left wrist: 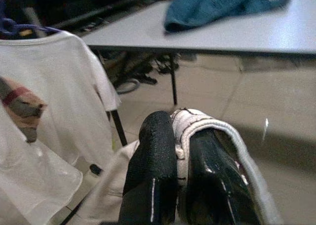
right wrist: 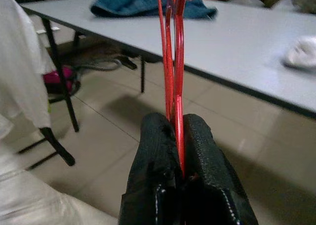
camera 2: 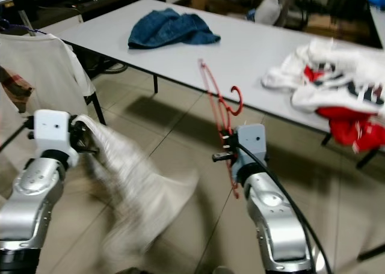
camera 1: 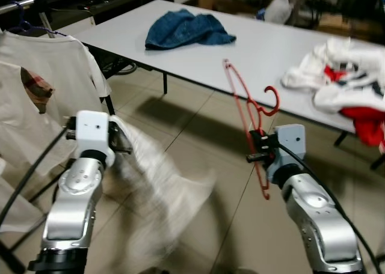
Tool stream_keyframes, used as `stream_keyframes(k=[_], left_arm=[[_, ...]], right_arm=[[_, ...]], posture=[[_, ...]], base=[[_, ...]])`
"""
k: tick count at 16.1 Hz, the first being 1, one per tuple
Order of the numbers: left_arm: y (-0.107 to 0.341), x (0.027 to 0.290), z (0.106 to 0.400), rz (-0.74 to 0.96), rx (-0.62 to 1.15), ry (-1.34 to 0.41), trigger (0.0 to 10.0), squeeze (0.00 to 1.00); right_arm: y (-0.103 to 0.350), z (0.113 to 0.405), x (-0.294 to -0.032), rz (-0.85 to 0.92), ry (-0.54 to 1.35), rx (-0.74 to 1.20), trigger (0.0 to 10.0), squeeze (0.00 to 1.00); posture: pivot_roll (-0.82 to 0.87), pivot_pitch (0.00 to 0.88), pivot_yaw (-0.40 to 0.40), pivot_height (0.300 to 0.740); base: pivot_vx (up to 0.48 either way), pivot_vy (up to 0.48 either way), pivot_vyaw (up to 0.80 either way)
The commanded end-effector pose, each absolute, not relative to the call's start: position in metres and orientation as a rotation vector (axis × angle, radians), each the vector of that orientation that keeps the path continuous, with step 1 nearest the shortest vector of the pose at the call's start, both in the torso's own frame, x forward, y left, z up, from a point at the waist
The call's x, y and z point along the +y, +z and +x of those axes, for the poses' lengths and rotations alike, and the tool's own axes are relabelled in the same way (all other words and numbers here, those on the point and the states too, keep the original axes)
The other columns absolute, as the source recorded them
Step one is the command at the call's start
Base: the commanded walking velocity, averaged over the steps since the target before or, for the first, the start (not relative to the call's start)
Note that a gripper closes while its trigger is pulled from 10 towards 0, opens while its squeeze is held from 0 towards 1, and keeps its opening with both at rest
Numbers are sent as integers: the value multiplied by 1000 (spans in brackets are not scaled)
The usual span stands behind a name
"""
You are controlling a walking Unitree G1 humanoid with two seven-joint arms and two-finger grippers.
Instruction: Hang hanger
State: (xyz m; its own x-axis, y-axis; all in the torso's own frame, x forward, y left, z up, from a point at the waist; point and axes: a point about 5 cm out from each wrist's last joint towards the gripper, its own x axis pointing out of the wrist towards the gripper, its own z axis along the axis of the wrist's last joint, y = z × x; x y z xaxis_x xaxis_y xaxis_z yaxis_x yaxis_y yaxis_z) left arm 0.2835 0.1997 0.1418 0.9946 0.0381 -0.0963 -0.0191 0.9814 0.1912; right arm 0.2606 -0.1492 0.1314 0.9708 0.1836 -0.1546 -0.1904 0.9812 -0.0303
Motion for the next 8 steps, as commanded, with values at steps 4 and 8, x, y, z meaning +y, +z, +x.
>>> stream_keyframes(k=[4,8], left_arm=[[142,177,292,156,77,-53,10000,0],[138,171,292,151,86,-83,10000,0]], right_arm=[[124,258,-171,-80,57,205,10000,0],[123,257,-177,-89,47,225,10000,0]], posture=[[-128,85,60,740],[-134,91,68,740]], base=[[0,0,-200],[0,0,-800]])
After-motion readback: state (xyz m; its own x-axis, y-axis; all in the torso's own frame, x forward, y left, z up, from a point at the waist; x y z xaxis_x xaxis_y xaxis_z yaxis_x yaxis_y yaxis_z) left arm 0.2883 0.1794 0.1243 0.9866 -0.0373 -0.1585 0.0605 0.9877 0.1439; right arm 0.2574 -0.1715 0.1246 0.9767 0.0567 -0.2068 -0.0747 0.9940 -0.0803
